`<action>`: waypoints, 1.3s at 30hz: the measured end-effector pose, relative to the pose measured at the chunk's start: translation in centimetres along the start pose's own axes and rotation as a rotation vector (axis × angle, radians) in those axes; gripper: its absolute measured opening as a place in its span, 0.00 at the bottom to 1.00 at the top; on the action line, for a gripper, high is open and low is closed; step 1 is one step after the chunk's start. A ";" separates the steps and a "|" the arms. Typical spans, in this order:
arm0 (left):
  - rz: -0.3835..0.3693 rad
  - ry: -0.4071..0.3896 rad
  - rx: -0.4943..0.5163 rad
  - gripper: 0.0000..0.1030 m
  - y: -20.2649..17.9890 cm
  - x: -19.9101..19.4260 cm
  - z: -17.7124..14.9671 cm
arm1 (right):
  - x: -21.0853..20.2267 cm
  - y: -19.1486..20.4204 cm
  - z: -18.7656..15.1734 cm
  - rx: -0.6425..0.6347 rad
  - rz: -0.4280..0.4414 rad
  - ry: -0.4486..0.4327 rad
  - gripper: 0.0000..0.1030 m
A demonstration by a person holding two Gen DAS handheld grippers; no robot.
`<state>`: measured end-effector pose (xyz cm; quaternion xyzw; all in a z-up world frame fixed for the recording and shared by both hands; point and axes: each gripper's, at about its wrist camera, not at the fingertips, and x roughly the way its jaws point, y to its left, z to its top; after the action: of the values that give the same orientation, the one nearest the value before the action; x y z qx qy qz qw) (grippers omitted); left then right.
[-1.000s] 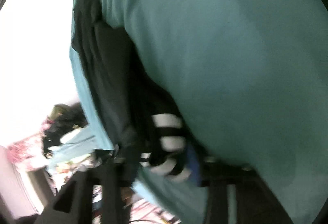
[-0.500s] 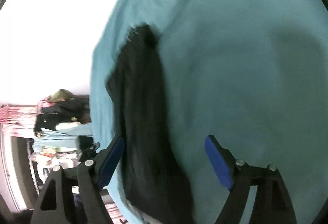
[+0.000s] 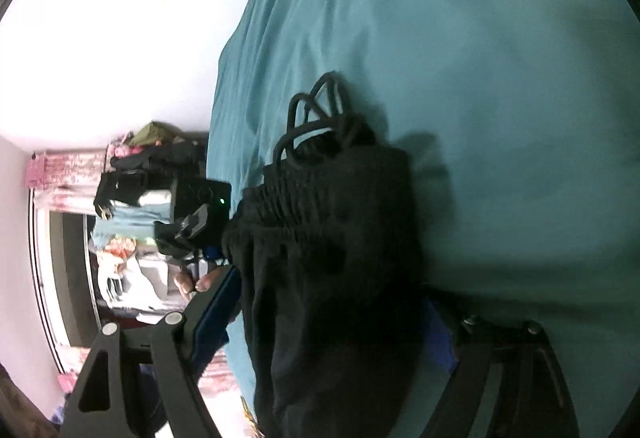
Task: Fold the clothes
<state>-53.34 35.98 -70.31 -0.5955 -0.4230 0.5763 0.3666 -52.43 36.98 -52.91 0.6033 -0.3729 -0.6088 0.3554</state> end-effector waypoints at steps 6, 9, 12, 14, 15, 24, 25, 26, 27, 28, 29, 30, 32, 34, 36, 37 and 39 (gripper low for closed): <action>0.100 0.058 0.056 0.35 -0.4 0.0 -1.5 | 1.1 -0.1 0.4 -0.022 0.009 0.009 0.08; 0.116 0.042 0.083 0.29 -0.9 -1.4 -2.3 | 1.0 0.0 -0.5 -0.039 0.019 -0.033 0.08; 0.101 0.017 0.116 0.28 -2.5 -2.5 -3.3 | 0.6 1.4 -0.5 -0.049 0.035 -0.077 0.08; 0.085 0.004 0.137 0.28 -3.6 -3.3 -3.9 | -0.1 2.5 -1.5 -0.061 0.061 -0.104 0.08; 0.070 -0.002 0.147 0.28 -4.1 -3.8 -3.5 | -0.4 3.1 -2.1 -0.067 0.080 -0.119 0.08; -0.008 -0.057 0.241 0.28 -9.2 -11.5 -16.7 | -4.4 10.5 -16.6 -0.158 0.183 -0.172 0.08; -0.009 -0.057 0.249 0.28 -9.4 -12.5 -19.2 | -4.4 11.0 -18.7 -0.169 0.177 -0.166 0.08; -0.009 -0.063 0.253 0.28 -9.1 -13.4 -22.1 | -4.4 11.5 -20.9 -0.181 0.172 -0.161 0.08; -0.007 -0.061 0.251 0.28 -8.4 -14.1 -24.7 | -4.4 11.9 -23.0 -0.191 0.167 -0.156 0.08; -0.001 -0.058 0.246 0.28 -7.9 -14.5 -27.1 | -4.6 11.9 -25.2 -0.193 0.165 -0.146 0.08; 0.005 -0.055 0.239 0.28 -7.3 -14.7 -29.4 | -4.3 11.6 -27.7 -0.185 0.156 -0.133 0.08; 0.008 -0.050 0.227 0.28 -6.6 -14.7 -31.2 | -3.6 11.3 -29.5 -0.170 0.156 -0.125 0.08; 0.012 -0.034 0.198 0.28 -4.5 -14.7 -35.2 | -2.7 10.2 -33.4 -0.145 0.146 -0.094 0.08; 0.021 -0.039 0.153 0.28 -2.5 -13.6 -37.5 | -1.7 9.0 -36.2 -0.128 0.134 -0.070 0.08; 0.017 -0.041 0.102 0.28 0.5 -13.4 -40.3 | -0.5 7.1 -39.2 -0.099 0.116 -0.045 0.08; 0.021 -0.042 0.085 0.28 1.8 -13.2 -41.3 | 0.0 6.3 -39.9 -0.089 0.101 -0.040 0.08; 0.043 -0.034 0.082 0.28 3.1 -12.4 -42.1 | 1.0 5.2 -40.8 -0.088 0.080 -0.020 0.09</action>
<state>-10.89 25.42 -65.71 -0.5790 -0.3922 0.6111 0.3708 -11.74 32.57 -48.51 0.5659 -0.3732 -0.6157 0.4018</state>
